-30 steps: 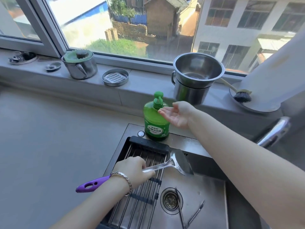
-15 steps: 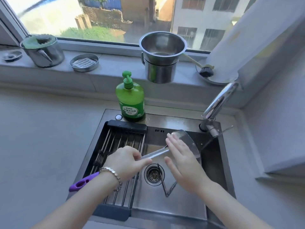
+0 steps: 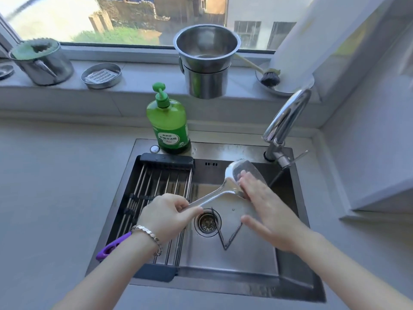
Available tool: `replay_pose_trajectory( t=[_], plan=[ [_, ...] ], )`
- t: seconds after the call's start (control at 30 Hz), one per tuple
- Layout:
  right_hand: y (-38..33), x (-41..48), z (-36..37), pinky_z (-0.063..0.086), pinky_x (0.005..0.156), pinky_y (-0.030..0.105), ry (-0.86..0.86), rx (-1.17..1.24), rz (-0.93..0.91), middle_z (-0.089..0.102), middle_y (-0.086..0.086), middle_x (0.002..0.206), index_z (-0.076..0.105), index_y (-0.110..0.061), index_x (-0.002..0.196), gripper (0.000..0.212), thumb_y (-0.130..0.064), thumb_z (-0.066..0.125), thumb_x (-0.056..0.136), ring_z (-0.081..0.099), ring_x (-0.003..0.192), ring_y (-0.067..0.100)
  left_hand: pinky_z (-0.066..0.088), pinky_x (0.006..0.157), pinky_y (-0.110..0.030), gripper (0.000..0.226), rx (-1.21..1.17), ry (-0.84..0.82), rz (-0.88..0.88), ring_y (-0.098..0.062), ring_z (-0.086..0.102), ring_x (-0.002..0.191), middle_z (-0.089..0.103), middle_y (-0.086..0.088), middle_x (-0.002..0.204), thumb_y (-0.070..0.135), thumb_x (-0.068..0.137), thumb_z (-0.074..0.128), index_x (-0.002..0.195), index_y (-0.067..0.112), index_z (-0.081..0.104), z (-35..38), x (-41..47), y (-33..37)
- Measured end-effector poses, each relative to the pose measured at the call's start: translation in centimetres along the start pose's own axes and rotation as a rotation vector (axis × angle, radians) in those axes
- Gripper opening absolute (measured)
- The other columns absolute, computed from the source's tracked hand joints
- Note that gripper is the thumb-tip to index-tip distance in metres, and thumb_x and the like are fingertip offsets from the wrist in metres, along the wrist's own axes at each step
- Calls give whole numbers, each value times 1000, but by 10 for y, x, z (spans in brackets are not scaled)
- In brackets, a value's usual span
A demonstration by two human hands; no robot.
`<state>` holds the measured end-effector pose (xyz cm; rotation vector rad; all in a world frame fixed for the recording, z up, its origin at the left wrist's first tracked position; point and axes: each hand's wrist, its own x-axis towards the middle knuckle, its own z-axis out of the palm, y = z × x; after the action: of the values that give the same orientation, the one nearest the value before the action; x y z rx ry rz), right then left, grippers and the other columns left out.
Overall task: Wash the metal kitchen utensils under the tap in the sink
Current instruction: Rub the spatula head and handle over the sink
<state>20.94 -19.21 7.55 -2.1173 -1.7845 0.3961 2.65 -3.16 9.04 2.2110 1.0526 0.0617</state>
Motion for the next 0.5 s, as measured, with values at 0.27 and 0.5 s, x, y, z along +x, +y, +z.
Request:
replay_pose_trajectory(
  t=[0.27, 0.5],
  plan=[
    [-13, 6, 1, 4, 116, 33, -92, -170, -181, 10, 6, 154, 19, -7, 145, 82, -66, 11, 88, 5, 144, 22, 37, 48, -24, 49, 141, 7, 62, -9, 43, 45, 48, 3, 46, 60, 74, 59, 66, 12, 64, 5, -1, 11],
    [-10, 12, 5, -6, 117, 27, -112, -73, -123, -1, -1, 155, 12, -11, 147, 93, -75, 5, 80, -10, 143, 12, 34, 47, -24, 52, 194, -20, 104, -13, 41, 45, 48, 1, 48, 60, 75, 58, 64, 9, 62, 7, -3, 9]
  ],
)
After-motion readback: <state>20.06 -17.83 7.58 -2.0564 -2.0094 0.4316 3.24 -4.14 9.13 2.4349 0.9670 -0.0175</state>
